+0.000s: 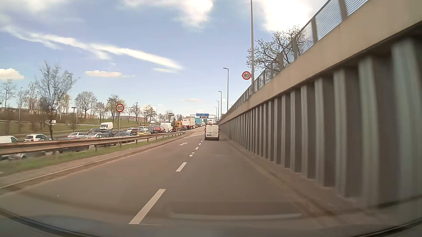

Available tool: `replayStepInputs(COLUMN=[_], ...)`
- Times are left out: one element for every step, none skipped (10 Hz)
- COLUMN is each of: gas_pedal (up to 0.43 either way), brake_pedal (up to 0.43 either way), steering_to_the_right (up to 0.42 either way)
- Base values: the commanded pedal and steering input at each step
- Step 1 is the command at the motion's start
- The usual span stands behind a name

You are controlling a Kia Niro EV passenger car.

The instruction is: Follow the waypoints while adhering to traffic rules and regulations

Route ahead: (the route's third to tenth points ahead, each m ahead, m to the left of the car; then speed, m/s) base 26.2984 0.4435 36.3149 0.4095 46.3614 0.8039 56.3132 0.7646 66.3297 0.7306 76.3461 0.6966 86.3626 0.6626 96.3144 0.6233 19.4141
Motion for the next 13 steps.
replayStepInputs(gas_pedal=[0.0, 0.0, 0.0, 0.0, 0.0, 0.0, 0.0, 0.0, 0.0, 0.0, 0.0, 0.0, 0.0], brake_pedal=[0.073, 0.079, 0.079, 0.085, 0.091, 0.104, 0.11, 0.11, 0.11, 0.122, 0.116, 0.128, 0.134], steering_to_the_right=[-0.001, -0.001, -0.001, -0.001, -0.001, -0.001, -0.001, -0.001, -0.001, -0.001, -0.001, -0.001, -0.001])
